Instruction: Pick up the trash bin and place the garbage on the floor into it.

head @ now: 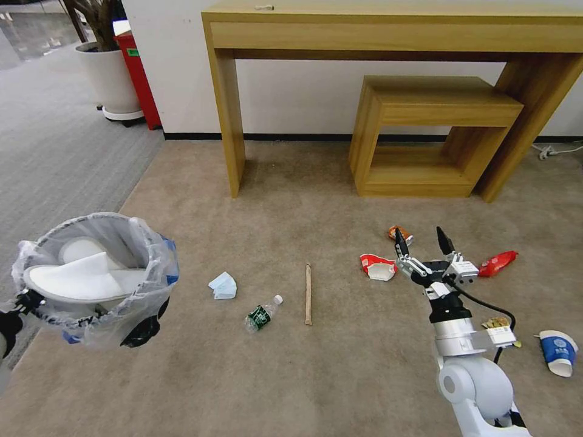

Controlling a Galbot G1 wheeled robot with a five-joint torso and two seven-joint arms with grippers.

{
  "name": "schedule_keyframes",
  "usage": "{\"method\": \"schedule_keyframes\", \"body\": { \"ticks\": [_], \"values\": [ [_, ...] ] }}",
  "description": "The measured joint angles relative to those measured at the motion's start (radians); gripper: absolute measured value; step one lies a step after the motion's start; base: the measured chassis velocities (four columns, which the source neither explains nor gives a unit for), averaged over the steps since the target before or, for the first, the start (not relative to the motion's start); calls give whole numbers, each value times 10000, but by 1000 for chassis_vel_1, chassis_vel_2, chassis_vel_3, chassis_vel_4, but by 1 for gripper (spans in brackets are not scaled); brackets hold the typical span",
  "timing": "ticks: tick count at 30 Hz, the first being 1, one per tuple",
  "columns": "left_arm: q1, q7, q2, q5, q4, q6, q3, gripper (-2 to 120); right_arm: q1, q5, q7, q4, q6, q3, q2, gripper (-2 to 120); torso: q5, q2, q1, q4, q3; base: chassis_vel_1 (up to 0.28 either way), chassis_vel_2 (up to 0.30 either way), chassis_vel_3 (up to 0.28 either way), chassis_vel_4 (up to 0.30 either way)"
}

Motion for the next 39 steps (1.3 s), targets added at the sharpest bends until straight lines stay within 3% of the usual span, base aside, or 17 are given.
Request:
{"method": "schedule_keyframes", "body": {
  "ticks": [27,39],
  "values": [
    [206,183,-80,67,-321,0,227,1,-216,-335,-95,69,283,-203,386,100,3,0,1,-2,0,1,3,-2,-2],
    [168,185,-162,266,-309,0,517,1,-227,-239,6,38,363,-244,321,100,0,0,0,0,0,170,167,-160,-155]
  ]
}}
